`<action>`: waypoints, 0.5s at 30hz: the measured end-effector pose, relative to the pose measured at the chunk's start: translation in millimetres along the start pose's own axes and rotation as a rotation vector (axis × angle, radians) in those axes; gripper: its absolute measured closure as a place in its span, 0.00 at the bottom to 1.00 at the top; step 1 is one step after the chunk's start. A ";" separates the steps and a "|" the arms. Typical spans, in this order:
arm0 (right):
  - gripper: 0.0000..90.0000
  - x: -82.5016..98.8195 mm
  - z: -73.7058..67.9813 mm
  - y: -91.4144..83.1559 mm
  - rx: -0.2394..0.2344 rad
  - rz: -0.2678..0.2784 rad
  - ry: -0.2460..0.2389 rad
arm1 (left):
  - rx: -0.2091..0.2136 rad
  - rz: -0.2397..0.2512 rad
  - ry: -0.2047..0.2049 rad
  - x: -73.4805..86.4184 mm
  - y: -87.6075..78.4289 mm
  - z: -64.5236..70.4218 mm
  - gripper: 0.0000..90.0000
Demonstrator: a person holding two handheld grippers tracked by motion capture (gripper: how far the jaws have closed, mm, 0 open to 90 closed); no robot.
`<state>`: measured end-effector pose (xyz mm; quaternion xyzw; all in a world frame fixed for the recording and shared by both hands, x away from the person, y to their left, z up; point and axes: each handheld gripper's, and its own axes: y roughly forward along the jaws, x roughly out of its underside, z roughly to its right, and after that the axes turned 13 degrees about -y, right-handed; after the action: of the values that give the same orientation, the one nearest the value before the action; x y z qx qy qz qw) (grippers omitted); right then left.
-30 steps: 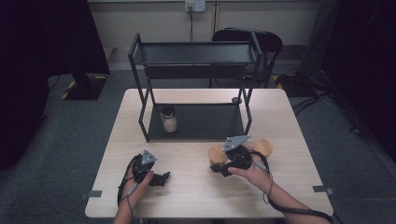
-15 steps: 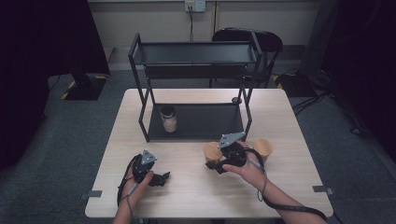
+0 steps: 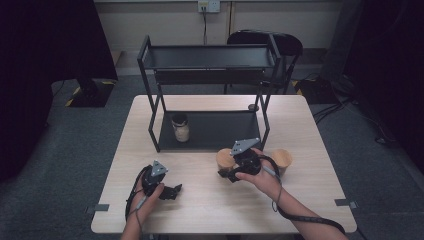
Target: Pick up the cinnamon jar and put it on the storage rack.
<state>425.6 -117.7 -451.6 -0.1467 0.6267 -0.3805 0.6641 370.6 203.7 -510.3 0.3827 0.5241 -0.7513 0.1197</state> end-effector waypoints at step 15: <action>0.28 -5.8 1.5 16.9 0.007 -0.018 -0.001 | 0.001 -0.001 0.003 0.0 -0.1 -0.2 0.00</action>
<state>432.9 -102.8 -458.5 -0.1501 0.6237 -0.3885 0.6614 370.6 204.0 -510.3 0.3837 0.5243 -0.7510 0.1185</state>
